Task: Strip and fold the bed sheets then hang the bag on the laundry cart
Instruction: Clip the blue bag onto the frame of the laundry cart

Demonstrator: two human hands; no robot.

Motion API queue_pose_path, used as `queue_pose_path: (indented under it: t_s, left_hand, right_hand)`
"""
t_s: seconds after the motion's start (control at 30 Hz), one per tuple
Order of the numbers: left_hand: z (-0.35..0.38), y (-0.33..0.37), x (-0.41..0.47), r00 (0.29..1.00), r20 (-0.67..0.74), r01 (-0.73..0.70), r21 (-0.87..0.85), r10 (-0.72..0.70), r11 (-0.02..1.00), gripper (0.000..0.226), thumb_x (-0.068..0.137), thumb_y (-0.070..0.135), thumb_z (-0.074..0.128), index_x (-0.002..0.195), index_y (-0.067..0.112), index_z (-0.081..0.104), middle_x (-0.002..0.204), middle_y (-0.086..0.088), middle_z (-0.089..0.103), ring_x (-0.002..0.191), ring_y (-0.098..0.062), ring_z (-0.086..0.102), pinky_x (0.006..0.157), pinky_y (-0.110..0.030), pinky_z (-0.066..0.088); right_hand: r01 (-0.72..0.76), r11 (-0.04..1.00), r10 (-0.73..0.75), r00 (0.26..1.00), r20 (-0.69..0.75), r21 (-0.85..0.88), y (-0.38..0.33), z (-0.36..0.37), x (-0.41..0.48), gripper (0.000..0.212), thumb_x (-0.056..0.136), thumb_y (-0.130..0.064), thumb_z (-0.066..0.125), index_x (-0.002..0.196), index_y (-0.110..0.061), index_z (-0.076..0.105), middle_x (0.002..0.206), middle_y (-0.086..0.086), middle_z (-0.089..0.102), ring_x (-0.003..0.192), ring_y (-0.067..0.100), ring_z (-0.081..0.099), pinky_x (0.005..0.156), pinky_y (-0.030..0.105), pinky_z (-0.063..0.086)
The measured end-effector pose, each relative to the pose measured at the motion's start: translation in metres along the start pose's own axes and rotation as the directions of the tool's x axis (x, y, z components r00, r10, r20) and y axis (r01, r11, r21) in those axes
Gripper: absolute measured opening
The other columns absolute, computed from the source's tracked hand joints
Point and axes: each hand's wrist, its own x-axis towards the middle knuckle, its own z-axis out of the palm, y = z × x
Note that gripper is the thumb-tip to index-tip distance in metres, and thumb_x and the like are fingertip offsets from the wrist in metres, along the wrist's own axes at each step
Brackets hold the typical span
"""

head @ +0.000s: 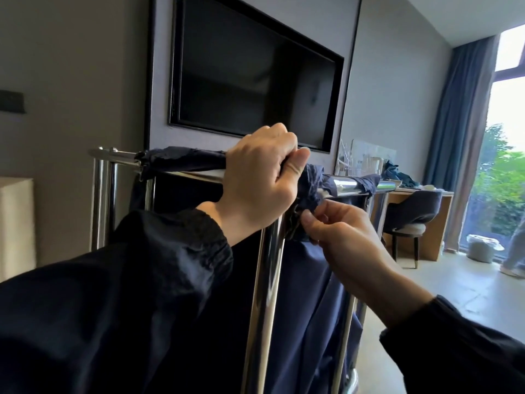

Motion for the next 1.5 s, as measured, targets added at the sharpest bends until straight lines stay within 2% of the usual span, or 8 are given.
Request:
queue_pose_path:
  t_s: [0.2,0.27,0.4,0.57,1.0,1.17,1.3,1.5]
  left_hand:
    - [-0.001,0.002,0.000,0.999,-0.008,0.040,0.007,-0.040,0.999,0.030,0.090,0.025,0.050,0.064,0.017,0.037,0.062,0.010,0.032,0.059,-0.013,0.034,0.057,-0.028,0.026]
    - [-0.001,0.003,0.001,0.998,0.002,0.060,0.006,-0.060,0.998,0.030,0.089,0.025,0.051,0.064,0.017,0.036,0.060,0.010,0.029,0.059,-0.011,0.033,0.055,-0.030,0.029]
    - [-0.002,0.004,0.001,0.996,0.015,0.085,0.005,-0.085,0.996,0.031,0.088,0.025,0.052,0.063,0.016,0.038,0.059,0.010,0.031,0.059,-0.011,0.034,0.055,-0.032,0.033]
    - [-0.003,0.002,0.000,0.994,0.017,0.110,-0.010,-0.110,0.994,0.031,0.088,0.026,0.053,0.062,0.018,0.037,0.059,0.010,0.031,0.056,-0.002,0.034,0.056,-0.031,0.031]
    - [-0.002,0.002,-0.001,0.994,-0.010,0.106,-0.028,-0.106,0.994,0.033,0.088,0.026,0.054,0.061,0.018,0.037,0.058,0.008,0.032,0.056,-0.007,0.035,0.054,-0.035,0.036]
    - [-0.002,0.001,-0.002,0.996,-0.024,0.083,-0.031,-0.084,0.996,0.032,0.088,0.027,0.052,0.061,0.017,0.039,0.059,0.010,0.032,0.057,-0.010,0.035,0.052,-0.036,0.037]
    - [-0.002,-0.002,-0.002,0.997,-0.024,0.080,-0.014,-0.080,0.997,0.033,0.089,0.027,0.053,0.061,0.016,0.040,0.058,0.011,0.031,0.055,-0.004,0.033,0.052,-0.031,0.031]
    - [-0.001,-0.003,-0.002,0.996,-0.024,0.086,-0.038,-0.087,0.996,0.033,0.089,0.029,0.053,0.061,0.019,0.039,0.059,0.009,0.034,0.055,-0.007,0.035,0.054,-0.030,0.030]
  right_hand:
    - [0.045,0.999,-0.045,0.998,-0.041,0.011,0.007,0.005,0.003,0.018,0.077,-0.009,0.070,0.074,0.002,0.056,0.072,0.011,0.045,0.069,0.021,0.038,0.066,0.028,0.036]
    - [0.101,0.994,-0.103,0.990,-0.097,-0.027,0.009,0.009,0.001,0.025,0.084,0.001,0.066,0.066,-0.006,0.050,0.065,0.008,0.039,0.062,0.017,0.033,0.057,0.020,0.033]
    - [0.192,0.980,-0.197,0.961,-0.193,-0.042,0.014,0.022,-0.004,0.038,0.082,0.001,0.065,0.061,-0.016,0.038,0.057,0.000,0.031,0.055,0.010,0.025,0.050,0.021,0.023]
    - [0.219,0.970,-0.242,0.926,-0.290,-0.108,0.018,0.028,-0.008,0.038,0.086,0.005,0.060,0.062,-0.014,0.038,0.050,-0.013,0.032,0.048,0.002,0.027,0.045,0.014,0.025]
    - [0.248,0.964,-0.265,0.908,-0.325,-0.093,0.021,0.027,-0.003,0.026,0.089,0.006,0.056,0.069,-0.007,0.046,0.060,0.004,0.042,0.058,0.016,0.037,0.054,0.026,0.034]
    - [0.251,0.967,-0.249,0.915,-0.318,-0.035,0.025,0.026,0.002,0.029,0.088,0.008,0.055,0.068,-0.012,0.048,0.064,0.006,0.047,0.061,0.018,0.041,0.059,0.032,0.036]
    - [0.308,0.947,-0.319,0.855,-0.409,-0.095,0.031,0.034,-0.001,0.032,0.087,0.009,0.056,0.068,-0.015,0.046,0.058,-0.010,0.045,0.058,0.011,0.040,0.056,0.026,0.035]
    - [0.350,0.928,-0.370,0.815,-0.446,-0.131,0.037,0.039,-0.004,0.028,0.087,0.001,0.057,0.070,-0.018,0.046,0.064,-0.002,0.044,0.061,0.016,0.041,0.056,0.032,0.035]
